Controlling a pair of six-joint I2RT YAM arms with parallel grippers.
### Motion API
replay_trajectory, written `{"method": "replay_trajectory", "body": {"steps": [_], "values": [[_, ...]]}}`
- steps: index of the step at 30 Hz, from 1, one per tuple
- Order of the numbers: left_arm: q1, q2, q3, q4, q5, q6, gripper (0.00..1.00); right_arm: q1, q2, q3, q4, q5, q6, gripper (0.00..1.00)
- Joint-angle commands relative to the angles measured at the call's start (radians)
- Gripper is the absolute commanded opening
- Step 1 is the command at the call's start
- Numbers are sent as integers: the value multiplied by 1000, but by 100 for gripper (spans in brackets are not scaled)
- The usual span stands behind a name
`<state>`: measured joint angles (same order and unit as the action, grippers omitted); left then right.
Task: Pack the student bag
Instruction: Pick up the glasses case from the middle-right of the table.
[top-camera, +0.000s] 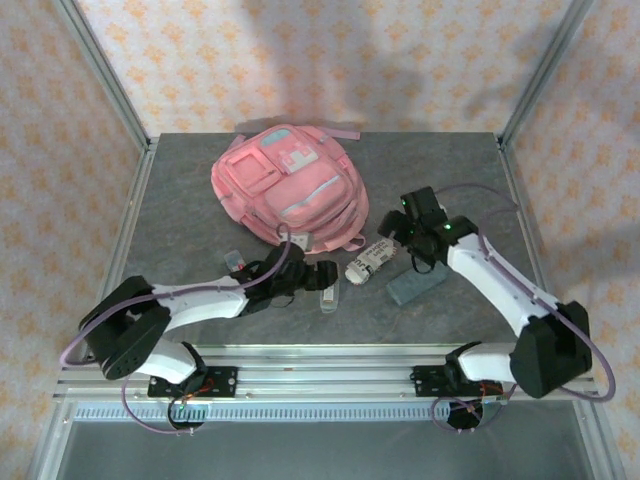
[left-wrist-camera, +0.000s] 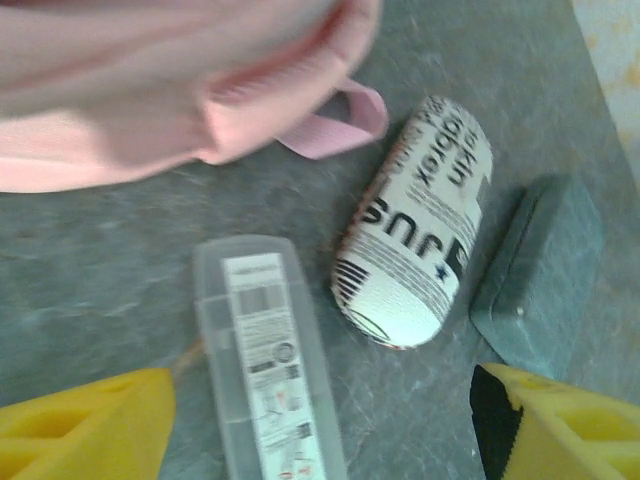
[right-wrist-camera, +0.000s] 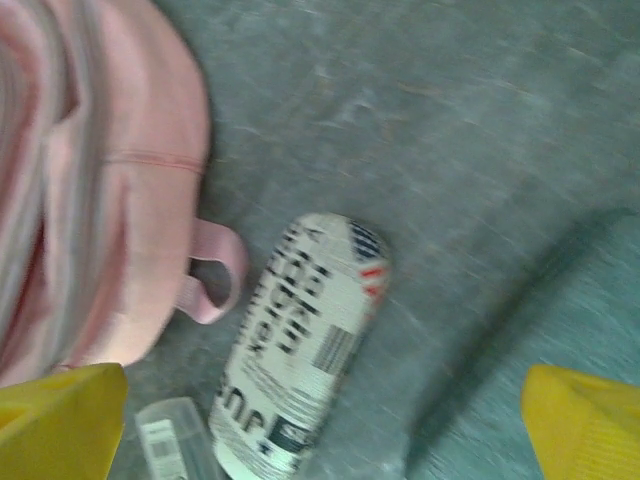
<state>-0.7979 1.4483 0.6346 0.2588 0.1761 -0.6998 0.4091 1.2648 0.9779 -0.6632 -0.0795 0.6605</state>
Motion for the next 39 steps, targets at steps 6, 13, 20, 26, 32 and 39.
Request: {"method": "replay_trajectory", "body": {"steps": [6,13,20,26,32,39], "values": [[-46,76,102,25,-10,67,78,-1,-57,-170,-58,12,103,100],[-48,66,78,3,-36,63,78,-1,19,-263,59,-22,149,100],[-47,86,68,17,-36,43,78,2,97,-299,131,-41,166,99],[-47,95,74,13,-42,38,78,5,121,-352,136,-48,172,92],[-46,80,104,-33,-79,40,77,5,67,-388,132,-43,160,48],[26,89,261,-268,-152,158,77,5,-8,-317,62,27,122,30]]}}
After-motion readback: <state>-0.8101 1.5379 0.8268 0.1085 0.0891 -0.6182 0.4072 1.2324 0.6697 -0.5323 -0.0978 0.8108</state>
